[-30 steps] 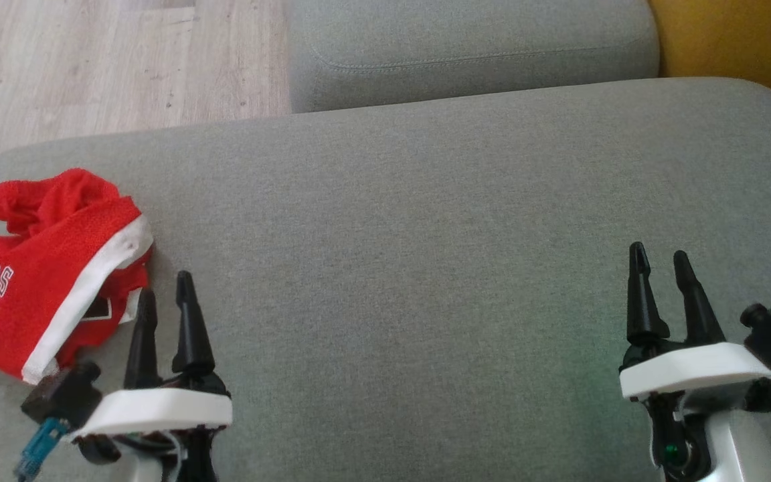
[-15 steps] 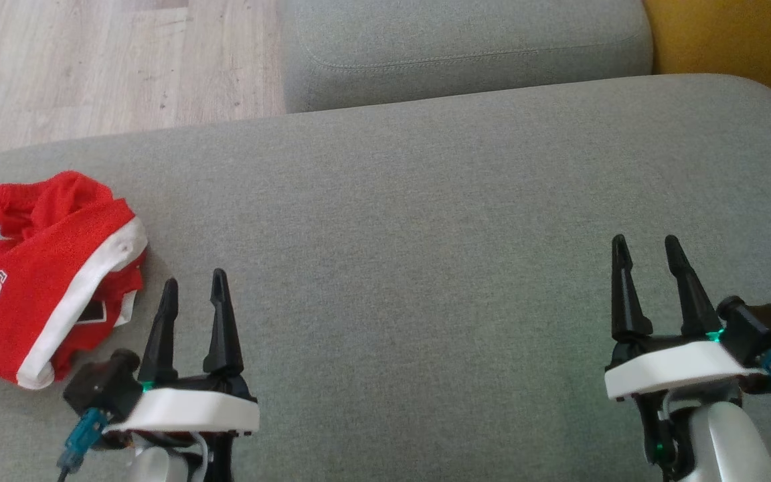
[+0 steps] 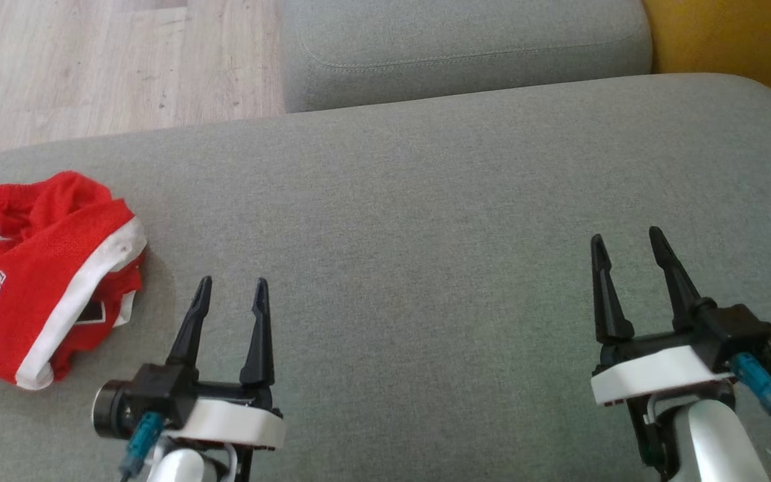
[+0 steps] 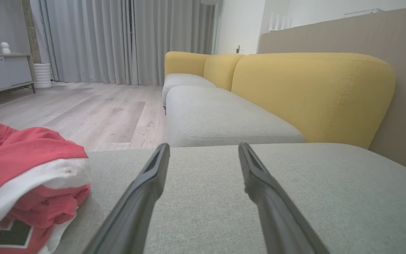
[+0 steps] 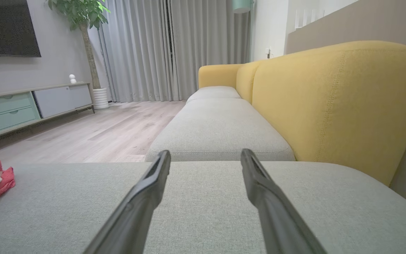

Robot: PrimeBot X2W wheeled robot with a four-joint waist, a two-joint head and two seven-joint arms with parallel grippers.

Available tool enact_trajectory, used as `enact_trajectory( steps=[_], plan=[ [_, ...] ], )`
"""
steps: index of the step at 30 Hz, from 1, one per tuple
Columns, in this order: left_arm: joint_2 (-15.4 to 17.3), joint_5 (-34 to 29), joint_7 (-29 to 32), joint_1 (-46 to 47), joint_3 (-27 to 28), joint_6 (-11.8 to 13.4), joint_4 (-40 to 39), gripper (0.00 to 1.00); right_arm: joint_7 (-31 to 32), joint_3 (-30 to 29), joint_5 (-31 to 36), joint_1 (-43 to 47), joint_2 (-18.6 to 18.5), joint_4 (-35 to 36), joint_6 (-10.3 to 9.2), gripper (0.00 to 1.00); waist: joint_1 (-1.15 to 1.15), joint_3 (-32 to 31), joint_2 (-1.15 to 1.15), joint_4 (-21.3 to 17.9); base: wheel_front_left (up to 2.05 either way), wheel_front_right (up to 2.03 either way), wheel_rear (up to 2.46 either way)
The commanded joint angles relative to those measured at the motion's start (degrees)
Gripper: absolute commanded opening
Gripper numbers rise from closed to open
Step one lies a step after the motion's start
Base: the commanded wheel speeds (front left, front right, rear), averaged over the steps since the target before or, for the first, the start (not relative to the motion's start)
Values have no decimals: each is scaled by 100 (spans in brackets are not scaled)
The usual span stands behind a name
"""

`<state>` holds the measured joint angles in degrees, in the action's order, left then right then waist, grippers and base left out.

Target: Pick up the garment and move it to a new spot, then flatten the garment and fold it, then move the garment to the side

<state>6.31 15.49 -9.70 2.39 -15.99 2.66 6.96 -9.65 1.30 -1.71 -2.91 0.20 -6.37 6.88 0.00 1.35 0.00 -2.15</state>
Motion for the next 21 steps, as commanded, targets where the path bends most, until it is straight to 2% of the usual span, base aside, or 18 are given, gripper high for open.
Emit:
enact_trajectory(
  steps=[1,7,15,21],
  plan=[
    [88,-168,-92,348,74,99,-208,100,-94,155,204,-284,-19,247,42,100,0,5,0,-9,0,0,0],
    [-63,23,-207,316,196,101,-320,100,-210,242,19,-265,-20,260,47,100,0,15,0,-28,0,0,0],
    [-304,216,-360,77,678,-369,-360,100,-364,189,-802,-105,-20,286,54,100,0,-2,0,-34,0,0,0],
    [-342,-123,-476,-34,852,-500,-294,100,-480,250,-788,-21,-20,283,58,100,0,-6,0,-59,0,0,0]
  ],
)
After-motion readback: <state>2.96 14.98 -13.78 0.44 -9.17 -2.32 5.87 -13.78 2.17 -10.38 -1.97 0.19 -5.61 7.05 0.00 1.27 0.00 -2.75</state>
